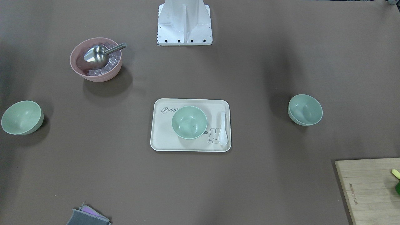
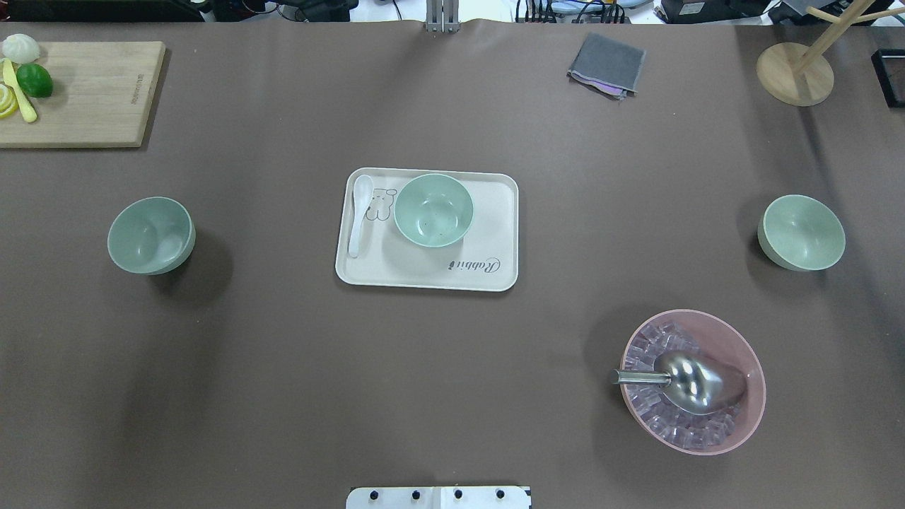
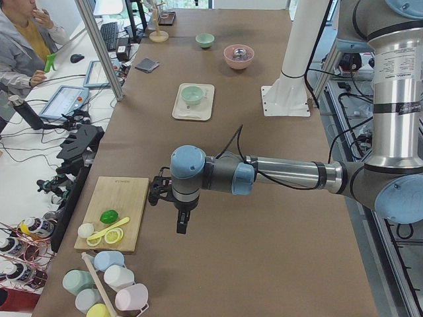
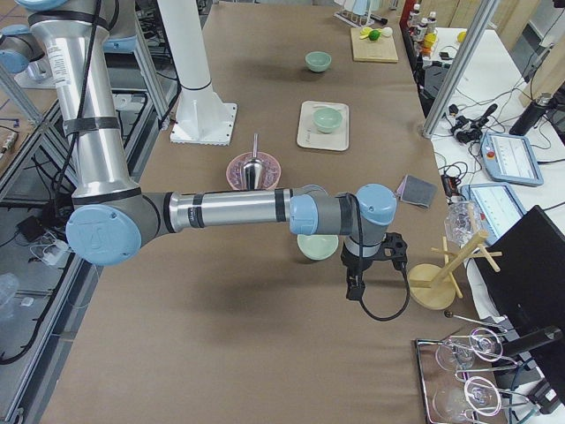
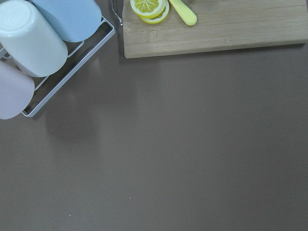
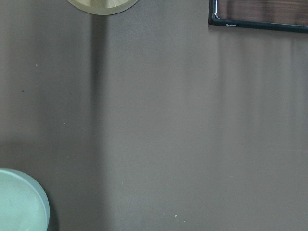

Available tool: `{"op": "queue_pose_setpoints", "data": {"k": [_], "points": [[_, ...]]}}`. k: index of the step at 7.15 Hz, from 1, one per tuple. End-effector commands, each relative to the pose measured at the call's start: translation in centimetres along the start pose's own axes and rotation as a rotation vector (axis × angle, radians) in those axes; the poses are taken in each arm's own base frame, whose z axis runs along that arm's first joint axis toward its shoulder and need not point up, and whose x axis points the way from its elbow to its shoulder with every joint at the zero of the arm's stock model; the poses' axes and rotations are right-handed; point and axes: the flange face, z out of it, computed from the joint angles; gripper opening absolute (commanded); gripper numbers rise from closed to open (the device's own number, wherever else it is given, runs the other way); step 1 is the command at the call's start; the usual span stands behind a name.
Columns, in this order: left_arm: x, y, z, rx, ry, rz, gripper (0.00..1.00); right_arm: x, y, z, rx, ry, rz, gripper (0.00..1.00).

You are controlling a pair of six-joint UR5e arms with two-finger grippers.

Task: Stack green bowls together

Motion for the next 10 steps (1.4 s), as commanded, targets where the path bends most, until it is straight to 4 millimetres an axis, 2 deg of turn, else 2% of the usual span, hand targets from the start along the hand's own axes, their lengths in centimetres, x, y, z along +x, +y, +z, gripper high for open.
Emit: {"op": "queue_pose_setpoints", "data": {"k": [1,3,4,6,8,10], "points": [[0.5,0.1,-0.4,0.007,0.014,0.005,0.99,-0.3,0.6,-0.8,0.008,-0.013,-0.007,1.0],[0.2,0.8,0.0,-0.003,0.021,0.002,0.99,-1.1,1.6,-1.2,0.032,-0.012,-0.027,1.0],[0.4,0.6,0.1,-0.005,0.021,0.0,0.99,-0.9,2.7,-1.0,0.041,-0.011,-0.035,1.0],[0.6,0.6,-0.1,0.0,0.022,0.003,0.99,-0.8,3.5,-0.5,0.055,-0.042,-0.048,1.0],[0.8,0.6,-0.3,0.001,0.025,0.004,0.99,-0.7,3.7,-0.1,0.047,-0.053,-0.042,1.0],[1.6,0.6,-0.3,-0.003,0.105,-0.088,0.99,-0.9,3.7,-0.3,0.051,-0.054,-0.047,1.0]]}}
